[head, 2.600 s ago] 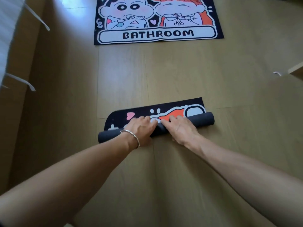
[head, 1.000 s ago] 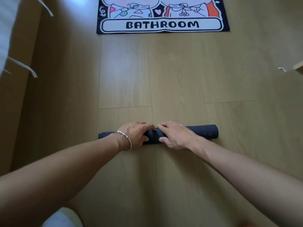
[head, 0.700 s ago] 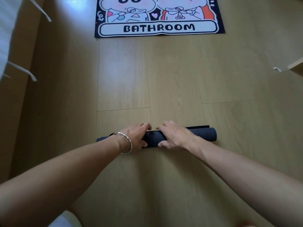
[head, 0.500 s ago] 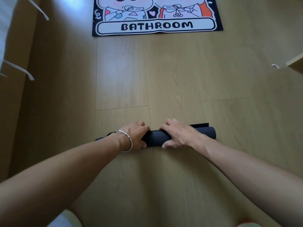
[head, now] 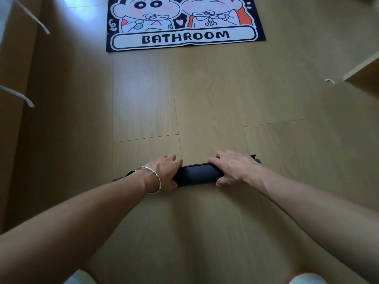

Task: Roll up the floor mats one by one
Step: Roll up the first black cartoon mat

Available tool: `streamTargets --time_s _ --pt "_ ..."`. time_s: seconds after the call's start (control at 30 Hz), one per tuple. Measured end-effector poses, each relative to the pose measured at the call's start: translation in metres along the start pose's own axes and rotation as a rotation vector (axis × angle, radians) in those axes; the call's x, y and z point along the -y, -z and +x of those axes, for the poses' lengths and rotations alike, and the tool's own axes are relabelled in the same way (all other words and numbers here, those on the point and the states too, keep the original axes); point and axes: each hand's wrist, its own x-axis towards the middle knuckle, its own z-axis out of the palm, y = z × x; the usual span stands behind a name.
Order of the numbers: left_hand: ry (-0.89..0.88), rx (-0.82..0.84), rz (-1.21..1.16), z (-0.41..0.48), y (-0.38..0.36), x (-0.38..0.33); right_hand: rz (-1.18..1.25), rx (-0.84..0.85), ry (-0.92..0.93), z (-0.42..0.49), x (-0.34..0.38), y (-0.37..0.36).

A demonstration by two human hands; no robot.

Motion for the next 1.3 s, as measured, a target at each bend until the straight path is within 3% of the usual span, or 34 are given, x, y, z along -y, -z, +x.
streamTargets --time_s 0.17,0.33,0.53,0.63,0.77,0.9,1.0,1.1,1.3 --pt "0.012 -0.04 0.093 0.001 0.007 -0.003 0.021 -0.062 -0.025 -0.004 0.005 0.005" --pt "0.087 -0.053 0.004 0.008 0.025 -0.003 -0.081 -0.262 -0.063 -0.006 0.001 0.033" --pt "0.125 -0.277 0.173 0.01 0.073 -0.013 -0.093 -0.436 -0.094 -0.015 -0.017 0.073" --pt "0.135 -0.369 0.147 0.006 0.097 -0.013 -0.098 -0.507 -0.108 -0.019 -0.029 0.095" --pt "0.246 -0.412 -0.103 0.003 0.116 -0.017 -0.013 -0.643 -0.149 -0.025 -0.024 0.128" --pt "0.393 -0.49 -0.626 0.003 0.128 -0.022 0.415 -0.808 -0.088 -0.03 0.008 0.141" --pt "0.452 -0.525 -0.981 0.004 0.135 -0.024 0.729 -0.726 -0.141 -0.025 0.032 0.138" --pt "0.442 -0.506 -1.174 0.004 0.139 -0.025 1.013 -0.653 -0.218 -0.021 0.041 0.137" --pt "0.35 -0.435 -1.458 0.001 0.141 -0.03 1.191 -0.632 -0.279 -0.015 0.031 0.134"
